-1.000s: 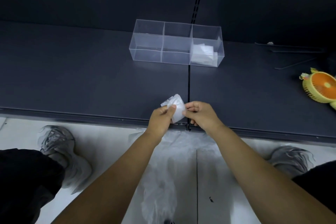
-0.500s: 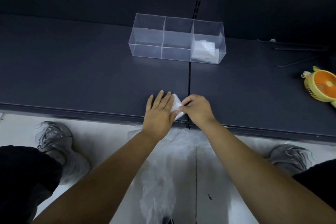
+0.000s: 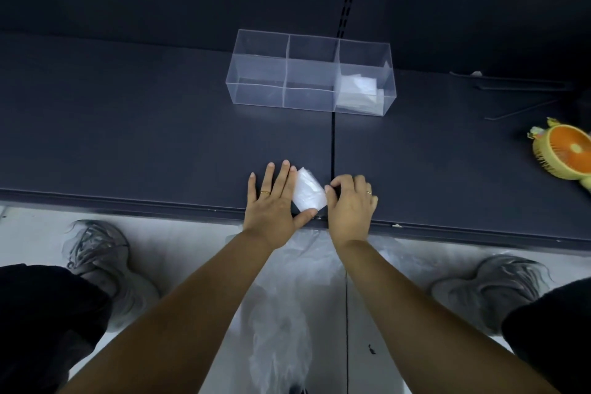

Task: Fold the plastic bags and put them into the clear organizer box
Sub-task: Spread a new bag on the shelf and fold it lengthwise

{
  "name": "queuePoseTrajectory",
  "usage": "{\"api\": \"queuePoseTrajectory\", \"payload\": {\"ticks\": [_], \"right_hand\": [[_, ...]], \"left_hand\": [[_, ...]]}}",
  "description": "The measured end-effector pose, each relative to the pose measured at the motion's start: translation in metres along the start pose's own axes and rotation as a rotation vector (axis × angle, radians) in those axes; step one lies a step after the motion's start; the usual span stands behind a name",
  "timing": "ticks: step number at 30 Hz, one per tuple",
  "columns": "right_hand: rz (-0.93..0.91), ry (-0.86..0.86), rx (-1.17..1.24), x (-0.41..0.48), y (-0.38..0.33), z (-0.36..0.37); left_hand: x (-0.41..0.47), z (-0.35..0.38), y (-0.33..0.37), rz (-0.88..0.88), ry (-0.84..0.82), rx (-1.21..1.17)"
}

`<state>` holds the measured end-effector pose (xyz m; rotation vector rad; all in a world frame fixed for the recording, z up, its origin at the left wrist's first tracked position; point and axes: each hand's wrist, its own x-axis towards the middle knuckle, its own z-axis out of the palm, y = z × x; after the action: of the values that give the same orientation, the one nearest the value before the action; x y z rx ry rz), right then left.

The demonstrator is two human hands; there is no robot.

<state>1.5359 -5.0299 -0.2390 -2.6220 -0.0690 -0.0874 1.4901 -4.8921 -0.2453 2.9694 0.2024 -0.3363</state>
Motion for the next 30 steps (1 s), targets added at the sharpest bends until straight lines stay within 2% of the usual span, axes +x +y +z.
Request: {"api": "queuePoseTrajectory", "payload": {"ticks": [3,9,13,15,17,19,21,23,25,30], "right_hand": [[-0.007,-0.008,-0.027,0.001,0.000,-0.001],[0.000,-0.105,0.065,-0.010,-0.009,-0.007],[0.102,-0.187,0.274,-0.003,-0.024,-0.015],[0.192,-0.264,0.468,0.004,-0.030,-0.023],[0.208,-0.320,0.611,0.013,-0.033,-0.035],[0.134,-0.404,0.678,0.023,-0.035,-0.049],[0.031,-0.515,0.739,0.033,-0.035,-0.065],[-0.035,-0.598,0.805,0.045,-0.035,-0.079],[-0.038,-0.611,0.863,0.058,-0.034,-0.090],[0.152,-0.582,0.806,0.094,-0.021,-0.099]], "left_hand": [[0.000,0.001,0.001,-0.018,-0.003,-0.024],[0.000,0.002,0.001,-0.040,-0.009,-0.034],[-0.001,-0.003,-0.001,-0.020,-0.057,-0.109],[-0.001,-0.013,-0.007,0.003,-0.120,-0.308],[0.002,-0.030,-0.017,-0.034,-0.190,-0.622],[0.005,-0.051,-0.024,-0.131,-0.278,-1.010],[0.011,-0.065,-0.026,-0.127,-0.346,-1.296],[0.019,-0.072,-0.025,-0.091,-0.403,-1.416],[0.031,-0.081,-0.019,-0.081,-0.408,-1.524],[0.060,-0.106,0.012,-0.032,-0.210,-1.633]]}}
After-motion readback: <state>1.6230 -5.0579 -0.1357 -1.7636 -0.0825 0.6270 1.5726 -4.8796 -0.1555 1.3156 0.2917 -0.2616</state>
